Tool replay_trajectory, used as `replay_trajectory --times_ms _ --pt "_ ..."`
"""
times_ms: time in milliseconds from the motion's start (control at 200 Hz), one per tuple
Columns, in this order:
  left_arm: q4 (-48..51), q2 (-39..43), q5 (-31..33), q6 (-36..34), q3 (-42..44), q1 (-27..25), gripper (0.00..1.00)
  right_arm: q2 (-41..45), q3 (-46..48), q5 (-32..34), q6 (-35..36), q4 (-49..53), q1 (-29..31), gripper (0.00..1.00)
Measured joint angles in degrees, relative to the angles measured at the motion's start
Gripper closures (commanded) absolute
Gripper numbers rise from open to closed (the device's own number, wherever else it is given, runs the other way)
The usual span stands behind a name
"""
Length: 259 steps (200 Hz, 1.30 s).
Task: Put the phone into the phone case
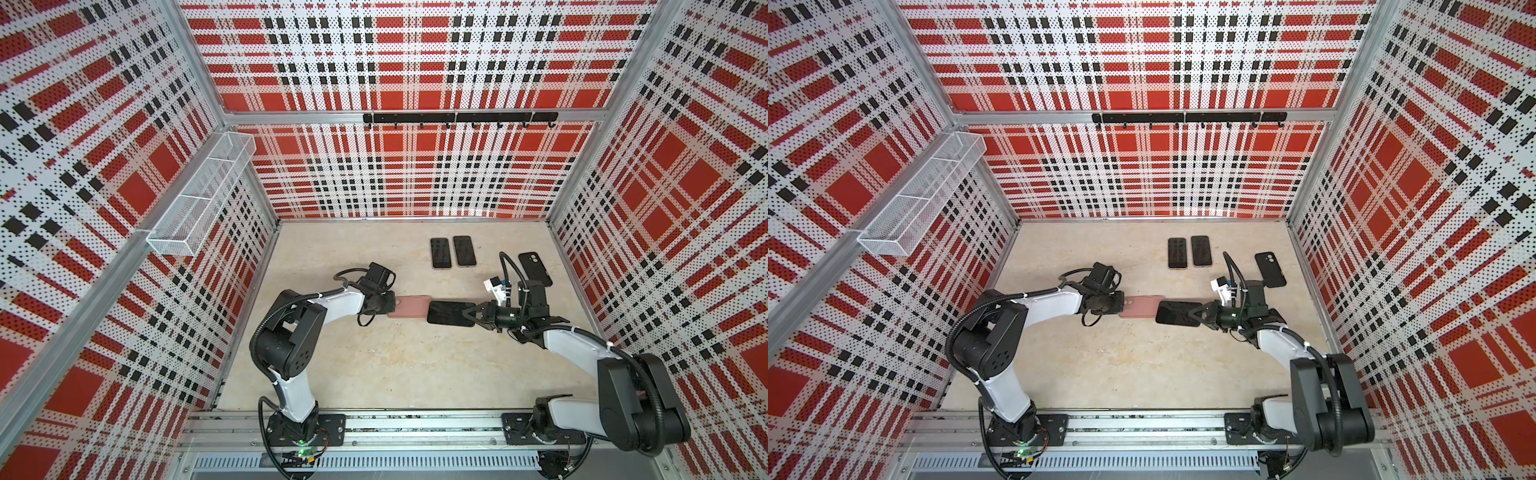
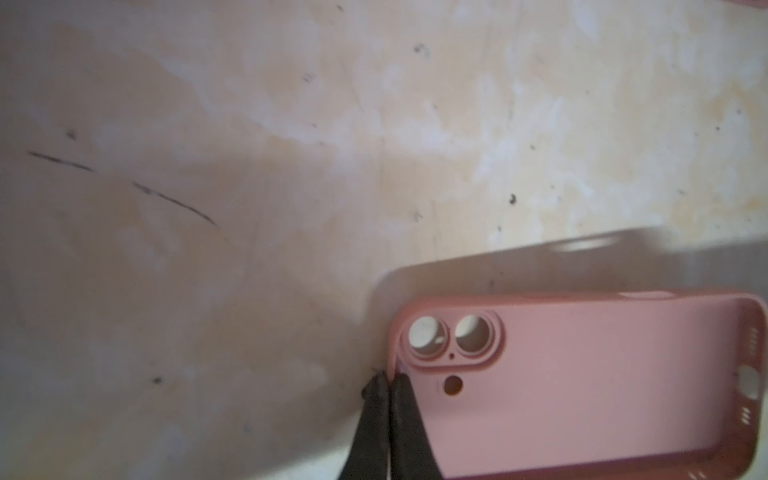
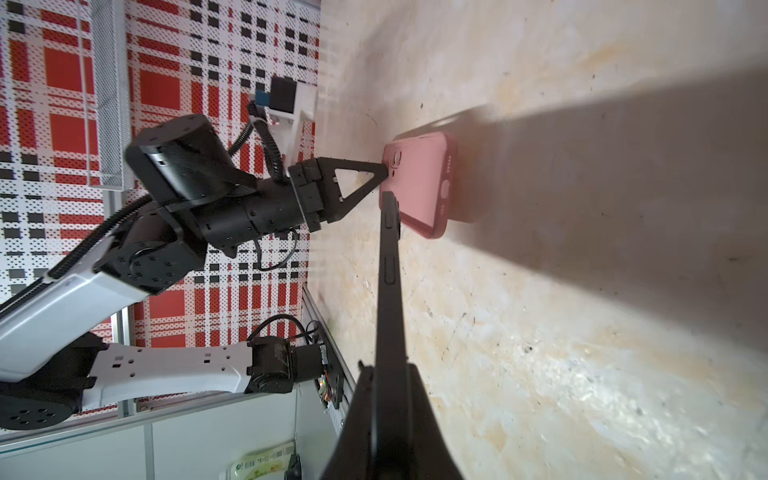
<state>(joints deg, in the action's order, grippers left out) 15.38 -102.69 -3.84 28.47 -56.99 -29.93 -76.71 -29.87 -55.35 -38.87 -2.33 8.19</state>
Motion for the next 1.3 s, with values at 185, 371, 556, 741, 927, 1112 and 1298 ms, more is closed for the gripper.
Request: replay_trajectory --times_ms 185,371,556,741,927,1112,1298 --pt "0.31 0.11 -0.44 1.99 0.02 -3.72 0.96 -4.24 -2.67 0.17 2.25 2.38 1.09 1.00" --pt "-0.59 0.13 -1.57 3.67 0.48 -5.18 0.91 -8.81 -5.49 0.63 4.59 3.50 1.46 1.00" --pt "-4.00 1.31 -2.97 6.56 3.08 -5.46 0.76 -12.35 -5.95 0.22 6.54 3.48 2.19 1.00" --pt "-8.55 2.86 -4.70 9.55 6.36 -5.53 0.69 -14.82 -6.82 -0.55 7.87 3.26 2.62 1.00" --pt "-9.86 2.86 -4.96 10.29 6.86 -5.53 0.70 -16.35 -7.13 -1.62 8.00 2.73 2.64 1.00" --pt "-9.75 2.86 -4.96 10.03 6.86 -5.49 0.74 -16.46 -9.84 -1.07 9.03 5.05 2.32 1.00" --pt "-9.75 2.84 -5.55 9.86 6.86 -5.46 0.74 -18.12 -13.33 1.27 12.26 9.01 0.42 1.00"
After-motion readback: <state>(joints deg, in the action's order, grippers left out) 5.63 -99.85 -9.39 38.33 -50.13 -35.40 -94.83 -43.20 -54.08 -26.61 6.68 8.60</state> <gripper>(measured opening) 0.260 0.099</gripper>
